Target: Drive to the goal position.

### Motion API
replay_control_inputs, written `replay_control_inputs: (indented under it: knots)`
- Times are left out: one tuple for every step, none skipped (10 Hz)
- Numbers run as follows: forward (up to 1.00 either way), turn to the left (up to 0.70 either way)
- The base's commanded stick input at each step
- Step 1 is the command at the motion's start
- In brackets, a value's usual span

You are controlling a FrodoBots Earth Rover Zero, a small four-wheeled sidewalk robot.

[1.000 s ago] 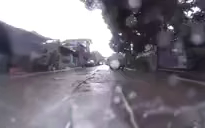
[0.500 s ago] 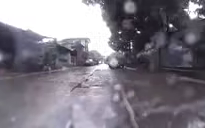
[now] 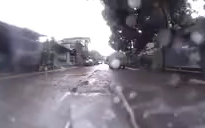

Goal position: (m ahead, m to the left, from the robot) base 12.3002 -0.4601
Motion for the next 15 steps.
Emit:
replay_control_inputs:
  knots:
    - [1.00,0.00]
    - [1.00,0.00]
    - [1.00,0.00]
    - [1.00,0.00]
    - [1.00,0.00]
    - [1.00,0.00]
    - [1.00,0.00]
    - [1.00,0.00]
    - [1.00,0.00]
    - [1.00,0.00]
    - [1.00,0.00]
    - [1.00,0.00]
    - [1.00,0.00]
    - [1.00,0.00]
    - [1.00,0.00]
